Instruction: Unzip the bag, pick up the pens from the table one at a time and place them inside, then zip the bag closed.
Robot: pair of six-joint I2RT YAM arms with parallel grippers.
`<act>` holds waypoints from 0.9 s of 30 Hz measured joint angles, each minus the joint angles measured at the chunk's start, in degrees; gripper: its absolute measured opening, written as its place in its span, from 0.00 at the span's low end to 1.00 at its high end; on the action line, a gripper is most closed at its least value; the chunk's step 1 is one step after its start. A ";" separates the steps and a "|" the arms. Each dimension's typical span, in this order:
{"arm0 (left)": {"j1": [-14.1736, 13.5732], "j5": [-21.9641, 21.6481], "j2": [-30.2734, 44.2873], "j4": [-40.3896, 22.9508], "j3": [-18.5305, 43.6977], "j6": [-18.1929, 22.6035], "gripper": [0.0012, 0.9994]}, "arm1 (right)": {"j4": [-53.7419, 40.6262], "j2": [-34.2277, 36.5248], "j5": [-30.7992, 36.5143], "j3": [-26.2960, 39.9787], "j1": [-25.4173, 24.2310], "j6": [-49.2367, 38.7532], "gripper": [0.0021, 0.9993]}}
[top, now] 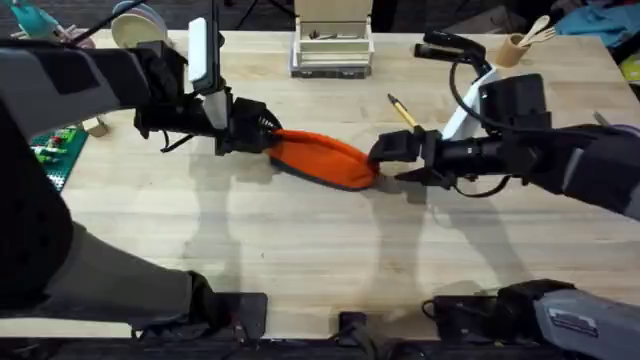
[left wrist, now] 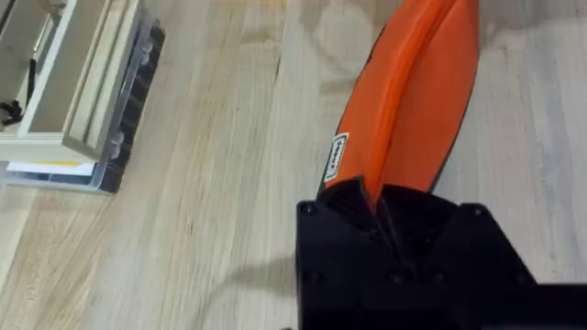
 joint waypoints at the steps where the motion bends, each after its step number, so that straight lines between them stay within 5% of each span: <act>1: 0.00 -0.02 0.00 0.00 0.00 0.00 0.04 | 0.73 0.87 -0.51 0.00 0.09 0.07 1.00; 8: 0.00 -0.19 0.00 -0.15 0.00 0.00 0.04 | 3.51 4.75 -2.26 0.00 2.02 0.27 0.94; 27: -0.15 -0.15 0.00 -0.26 0.00 0.00 0.04 | 4.97 5.09 -4.97 0.01 3.10 0.85 0.14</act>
